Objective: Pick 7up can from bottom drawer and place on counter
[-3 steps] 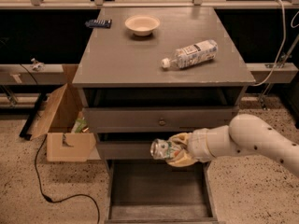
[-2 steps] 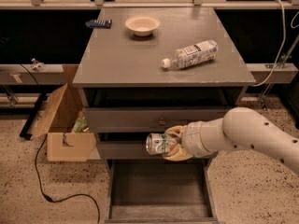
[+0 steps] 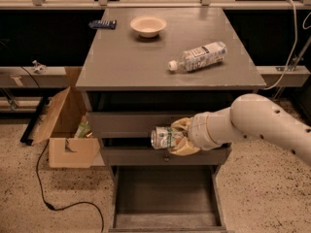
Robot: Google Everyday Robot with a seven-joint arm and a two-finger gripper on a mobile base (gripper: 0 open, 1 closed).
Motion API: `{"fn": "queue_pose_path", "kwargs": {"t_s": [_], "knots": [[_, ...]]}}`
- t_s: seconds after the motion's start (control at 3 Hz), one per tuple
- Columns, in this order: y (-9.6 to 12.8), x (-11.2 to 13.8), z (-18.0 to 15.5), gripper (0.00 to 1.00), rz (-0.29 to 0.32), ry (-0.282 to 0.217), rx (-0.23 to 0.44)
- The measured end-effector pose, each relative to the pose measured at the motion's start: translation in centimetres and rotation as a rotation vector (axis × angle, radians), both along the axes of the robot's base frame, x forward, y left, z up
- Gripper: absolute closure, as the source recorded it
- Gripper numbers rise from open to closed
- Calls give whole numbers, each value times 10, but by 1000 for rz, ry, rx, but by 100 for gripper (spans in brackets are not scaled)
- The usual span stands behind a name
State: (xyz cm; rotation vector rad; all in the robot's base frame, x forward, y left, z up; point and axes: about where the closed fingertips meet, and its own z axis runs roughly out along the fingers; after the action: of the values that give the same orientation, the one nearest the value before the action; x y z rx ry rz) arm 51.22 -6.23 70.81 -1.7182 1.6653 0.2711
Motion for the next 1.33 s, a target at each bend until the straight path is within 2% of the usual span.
{"fn": "queue_pose_path", "kwargs": {"t_s": [0.33,1.0,1.33], "knots": [[3,26,52,100,27,-52,-28],[2,79,158,100,52,-192,-28],[2,84,171,100,46,-210,-7]]}}
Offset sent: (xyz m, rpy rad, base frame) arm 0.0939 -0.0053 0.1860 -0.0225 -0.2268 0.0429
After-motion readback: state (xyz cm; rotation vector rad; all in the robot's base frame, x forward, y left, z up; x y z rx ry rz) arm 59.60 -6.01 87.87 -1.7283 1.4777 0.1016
